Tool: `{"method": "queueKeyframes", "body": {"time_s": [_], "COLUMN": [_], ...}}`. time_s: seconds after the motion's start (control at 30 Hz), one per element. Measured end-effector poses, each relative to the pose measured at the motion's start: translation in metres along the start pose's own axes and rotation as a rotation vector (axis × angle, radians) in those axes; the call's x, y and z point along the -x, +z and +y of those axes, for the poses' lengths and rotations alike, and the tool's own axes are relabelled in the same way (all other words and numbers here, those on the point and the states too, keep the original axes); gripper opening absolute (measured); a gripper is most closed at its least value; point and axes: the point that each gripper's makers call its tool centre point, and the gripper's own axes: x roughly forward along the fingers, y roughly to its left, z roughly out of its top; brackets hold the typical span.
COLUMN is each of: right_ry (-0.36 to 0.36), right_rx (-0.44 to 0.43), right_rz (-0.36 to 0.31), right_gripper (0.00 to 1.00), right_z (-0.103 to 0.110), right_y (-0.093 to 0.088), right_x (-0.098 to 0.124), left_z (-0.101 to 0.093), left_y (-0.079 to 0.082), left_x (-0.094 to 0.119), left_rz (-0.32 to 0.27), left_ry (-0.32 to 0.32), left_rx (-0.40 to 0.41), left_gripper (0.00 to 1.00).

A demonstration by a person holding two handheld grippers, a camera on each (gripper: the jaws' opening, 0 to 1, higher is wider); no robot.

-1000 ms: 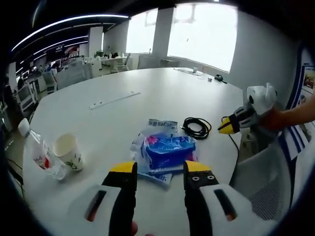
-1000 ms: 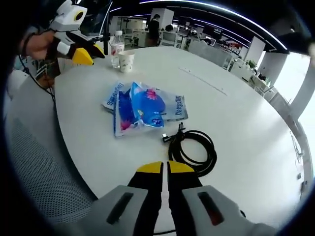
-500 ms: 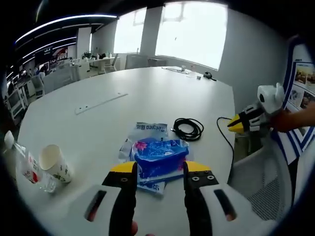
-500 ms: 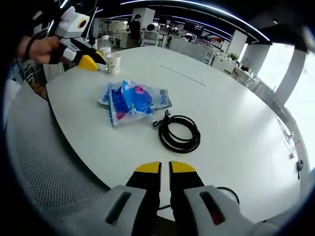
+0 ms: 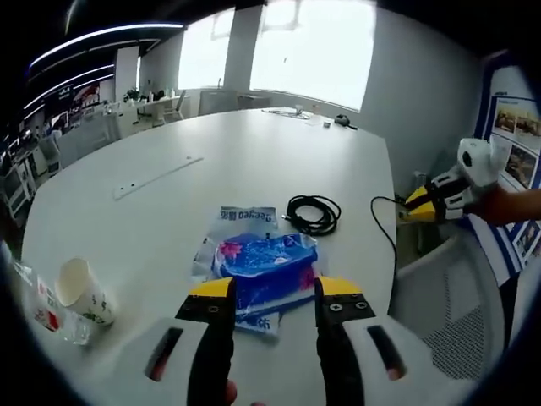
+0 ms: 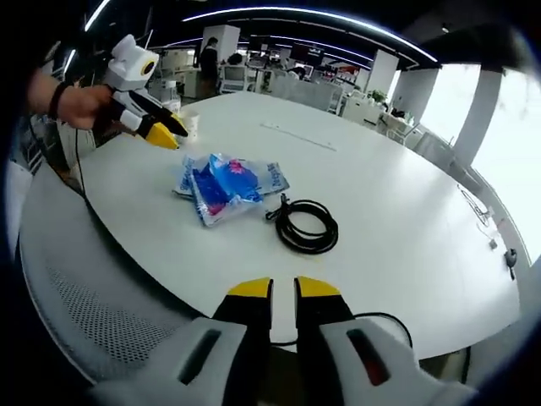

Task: Arrange the tabletop items into an orderly group along one side of the table until the central work area is clear of visible clutter.

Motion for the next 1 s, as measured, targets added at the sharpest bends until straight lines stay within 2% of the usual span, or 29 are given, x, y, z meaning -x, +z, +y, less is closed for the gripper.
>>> {"method": "queueKeyframes", "body": {"time_s": [0.2, 0.33, 0.5, 0.63, 0.8, 1.0], "right_ry": [-0.013, -0.011, 0.008, 0.016, 0.003, -0.002], "right_rx": [-0.012, -0.021, -0.031, -0.046, -0.050, -0.067], "right_rz": [-0.024, -0.048, -0.067, -0.076, -0.094, -0.101], "right_gripper": [0.08, 0.10, 0.14, 0.17, 0.20, 0.21], "right_z": [0.011, 0.020, 0.028, 0.033, 0.037, 0.041], "right_y": [0.012, 0.025, 0.038, 0.048, 0.064, 0.075], "right_x": [0.023, 0.029, 0.025, 0.020, 0.027, 0.035], "left_z": [0.003, 0.009, 0.018, 0.031, 0.045, 0.055], "left_y": [0.004, 0.003, 0.000, -0.009, -0.018, -0.021], "left_x": [-0.008, -0.013, -0.021, -0.032, -0.043, -0.054], "left_rz": [0.001, 0.004, 0.013, 0.041, 0.074, 0.114], "left_ry": [-0.003, 0.003, 0.018, 0.040, 0.062, 0.074], "left_rx": [0.002, 0.005, 0.011, 0.023, 0.044, 0.066], "left_gripper": [0.36, 0.37, 0.37, 0.37, 0.36, 0.32]}}
